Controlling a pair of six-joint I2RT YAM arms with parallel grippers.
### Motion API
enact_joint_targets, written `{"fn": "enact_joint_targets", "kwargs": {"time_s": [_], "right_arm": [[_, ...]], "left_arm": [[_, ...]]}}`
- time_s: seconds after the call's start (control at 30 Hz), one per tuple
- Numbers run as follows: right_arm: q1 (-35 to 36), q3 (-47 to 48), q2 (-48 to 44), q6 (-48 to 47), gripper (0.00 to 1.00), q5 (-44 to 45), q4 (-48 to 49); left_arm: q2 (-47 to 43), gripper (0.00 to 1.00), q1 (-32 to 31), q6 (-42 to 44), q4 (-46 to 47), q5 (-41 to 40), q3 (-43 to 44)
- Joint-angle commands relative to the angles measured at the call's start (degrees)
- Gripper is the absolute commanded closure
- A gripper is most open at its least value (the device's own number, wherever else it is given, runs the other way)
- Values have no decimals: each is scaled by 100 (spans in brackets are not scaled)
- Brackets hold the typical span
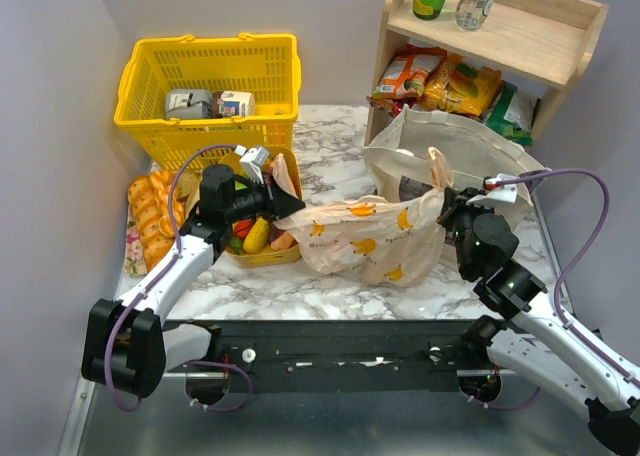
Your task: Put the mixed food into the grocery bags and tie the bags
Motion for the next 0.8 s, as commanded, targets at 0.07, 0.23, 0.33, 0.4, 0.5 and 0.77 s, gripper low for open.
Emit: {"fn": "enact_joint_targets", "kwargs": {"time_s": [0.07,0.23,0.33,0.4,0.5,0.77], "right_arm": [[-29,-103,-80,170,99,794,-315],[-21,-252,-176,-451,99,-477,299],[-21,-305,-177,-734,99,-1602,905],[-21,-244,-10,-753,99,-2277,1152],[-12,-217,227,-797,99,-3043,1503],[6,-322,386,-876,99,-4409,2136]], "left_arm": [[-453,100,100,-642,635,115,-355],[-339,100,-13,-345,345,387,-84],[-155,100,-399,112,-103,536,372],[-6,100,-776,245,-148,624,567],[257,100,-1146,220,62,949,875],[1365,100,-1411,561,-911,1372,1973]]}}
